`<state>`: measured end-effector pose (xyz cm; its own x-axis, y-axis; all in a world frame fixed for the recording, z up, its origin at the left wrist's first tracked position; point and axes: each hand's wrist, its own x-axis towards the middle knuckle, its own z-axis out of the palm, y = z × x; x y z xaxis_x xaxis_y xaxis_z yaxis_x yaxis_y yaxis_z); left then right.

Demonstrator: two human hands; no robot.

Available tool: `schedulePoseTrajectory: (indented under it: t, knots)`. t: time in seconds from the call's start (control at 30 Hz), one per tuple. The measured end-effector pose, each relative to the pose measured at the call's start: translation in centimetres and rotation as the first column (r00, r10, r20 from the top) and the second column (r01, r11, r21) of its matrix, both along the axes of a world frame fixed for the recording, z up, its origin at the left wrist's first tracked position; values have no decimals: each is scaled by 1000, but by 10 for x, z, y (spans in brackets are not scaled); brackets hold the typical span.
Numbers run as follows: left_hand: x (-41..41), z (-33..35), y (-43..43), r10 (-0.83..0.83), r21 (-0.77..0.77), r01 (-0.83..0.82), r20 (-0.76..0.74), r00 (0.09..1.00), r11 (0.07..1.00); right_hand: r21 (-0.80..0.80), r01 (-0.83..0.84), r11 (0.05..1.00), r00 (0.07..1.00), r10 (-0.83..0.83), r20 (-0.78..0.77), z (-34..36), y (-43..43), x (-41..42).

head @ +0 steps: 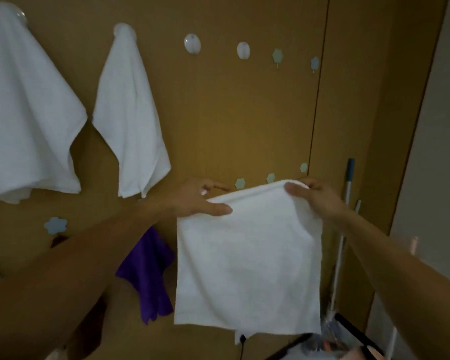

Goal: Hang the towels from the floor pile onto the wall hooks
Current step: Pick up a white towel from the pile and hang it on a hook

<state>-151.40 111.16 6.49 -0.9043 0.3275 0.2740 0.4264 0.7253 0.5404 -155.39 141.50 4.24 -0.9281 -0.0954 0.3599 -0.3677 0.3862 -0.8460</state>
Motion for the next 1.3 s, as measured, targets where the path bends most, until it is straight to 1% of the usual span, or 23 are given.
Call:
schedulePoseTrajectory:
  t: [0.03,0.07,0.1,0.13,0.17,0.2,0.23,0.3,0.37,0.43,0.5,0.57,0.67,0.7,0.8,0.9,0.97,1.03,1.1,1.2,1.3]
  knots:
    - [-4,8,4,28,-49,-27,13,1000,998,4,-2,1000,1000,2,-28,7,-4,-14]
    - [-13,14,7,70,-65,-70,1,998,995,-8,-11,1000,998,10,-56,12,-9,-29]
    - [-19,22,11,101,-47,-103,-28,994,994,-29,-21,999,997,19,-81,18,-15,-41]
    - [-26,29,13,137,26,-136,-49,989,990,-57,-31,998,993,25,-111,24,-21,-53]
    - [-32,36,14,188,147,-178,-61,980,973,-98,-48,994,991,35,-132,31,-27,-64]
    - [-39,42,14,251,277,-225,-64,966,934,-148,-83,985,988,61,-143,37,-33,-74]
    - [-45,49,14,321,368,-275,-70,944,888,-192,-125,973,984,97,-150,44,-40,-82]
    - [-58,59,11,413,457,-333,-85,907,825,-225,-215,950,968,177,-179,57,-55,-94]
    - [-72,69,11,443,497,-343,-97,891,797,-228,-312,922,942,270,-199,70,-70,-103]
    - [-85,78,9,484,530,-350,-134,865,772,-197,-373,907,921,337,-197,83,-86,-112]
    - [-97,85,5,551,505,-381,-243,798,774,-219,-388,895,915,345,-210,94,-101,-123]
    - [-112,93,-2,586,459,-409,-358,727,789,-321,-398,859,911,332,-244,106,-115,-139]
    - [-133,111,-13,568,422,-388,-502,652,819,-463,-389,797,918,293,-267,128,-133,-163]
    - [-139,119,-17,562,433,-367,-529,636,823,-485,-387,784,919,287,-270,137,-138,-170]
    - [-153,142,-29,545,477,-294,-566,618,828,-481,-398,781,913,283,-295,162,-154,-187]
    - [-166,172,-44,583,505,-302,-613,534,808,-557,-462,690,885,320,-338,183,-173,-201]
    - [-178,195,-51,599,493,-341,-647,472,800,-572,-474,669,876,292,-384,201,-184,-213]
    - [-192,217,-56,597,482,-357,-690,408,800,-571,-481,665,862,239,-447,225,-194,-228]
    - [-205,238,-61,609,494,-369,-713,348,788,-555,-477,682,848,190,-495,251,-205,-244]
    - [-222,269,-69,645,494,-468,-724,244,732,-497,-451,742,827,137,-546,289,-223,-266]
    - [-236,299,-81,654,496,-516,-736,177,698,-457,-415,786,804,82,-589,323,-238,-285]
